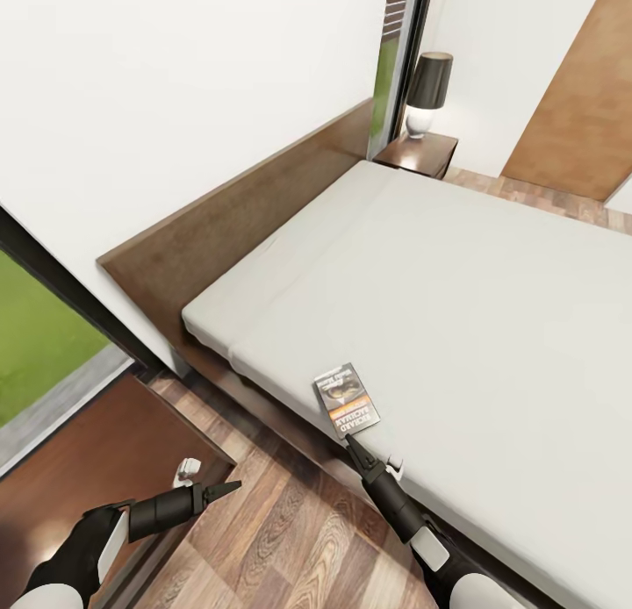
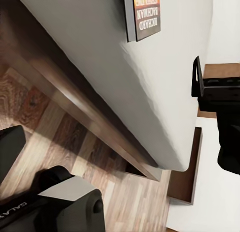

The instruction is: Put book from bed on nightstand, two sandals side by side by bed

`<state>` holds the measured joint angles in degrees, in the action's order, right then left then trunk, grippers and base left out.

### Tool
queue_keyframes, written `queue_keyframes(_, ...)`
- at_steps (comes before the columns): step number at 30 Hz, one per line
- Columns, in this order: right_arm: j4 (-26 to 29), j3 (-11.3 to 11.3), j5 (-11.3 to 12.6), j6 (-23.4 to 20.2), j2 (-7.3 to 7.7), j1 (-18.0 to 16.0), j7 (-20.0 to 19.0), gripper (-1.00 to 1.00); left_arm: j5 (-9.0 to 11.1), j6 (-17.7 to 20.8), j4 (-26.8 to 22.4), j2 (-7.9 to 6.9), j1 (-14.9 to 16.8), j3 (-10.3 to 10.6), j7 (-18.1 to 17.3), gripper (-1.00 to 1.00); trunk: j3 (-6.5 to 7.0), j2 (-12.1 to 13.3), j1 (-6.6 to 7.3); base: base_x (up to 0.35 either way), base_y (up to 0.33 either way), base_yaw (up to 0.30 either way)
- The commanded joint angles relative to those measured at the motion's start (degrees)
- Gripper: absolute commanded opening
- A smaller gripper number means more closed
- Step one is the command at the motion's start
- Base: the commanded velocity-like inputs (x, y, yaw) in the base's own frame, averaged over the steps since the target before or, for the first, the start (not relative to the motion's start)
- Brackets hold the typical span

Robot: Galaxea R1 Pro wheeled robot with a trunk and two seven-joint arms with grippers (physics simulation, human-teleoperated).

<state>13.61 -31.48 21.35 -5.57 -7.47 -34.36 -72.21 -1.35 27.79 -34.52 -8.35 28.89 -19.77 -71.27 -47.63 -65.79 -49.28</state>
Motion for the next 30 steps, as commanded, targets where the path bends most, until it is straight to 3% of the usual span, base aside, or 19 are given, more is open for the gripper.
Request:
queue_keyframes(1, 0.02, 0.19, 0.53, -0.59, 0.00, 0.00, -0.13, 1.00, -0.14, 0.60, -0.02, 0.01, 0.03, -0.18, -0.28, 1.00, -0.22, -0.44, -0.23, 0.000, 0.000, 0.000)
queue_keyframes(8, 0.04, 0.19, 0.53, -0.59, 0.00, 0.00, -0.13, 1.00, -0.14, 0.60, -0.03, 0.04, 0.03, -0.18, -0.28, 1.00, -0.22, -0.44, -0.23, 0.000, 0.000, 0.000)
queue_keyframes(17, 0.02, 0.19, 0.53, -0.59, 0.00, 0.00, -0.13, 1.00, -0.14, 0.60, -0.02, 0.05, 0.03, -0.18, -0.28, 1.00, -1.84, -4.05, -2.20, 0.000, 0.000, 0.000)
queue_keyframes(25, 0.07, 0.19, 0.53, -0.36, 0.00, 0.00, -0.13, 1.00, -0.14, 0.60, -0.02, 0.04, 0.03, -0.18, -0.28, 1.00, -1.84, -4.05, -2.20, 0.000, 0.000, 0.000)
queue_keyframes(30, 0.15, 0.12, 0.53, 2.31, 0.00, 0.00, -0.13, 1.00, -0.14, 0.60, -0.02, 0.01, 0.03, -0.18, -0.28, 1.00, -1.84, -4.05, -2.20, 0.000, 0.000, 0.000)
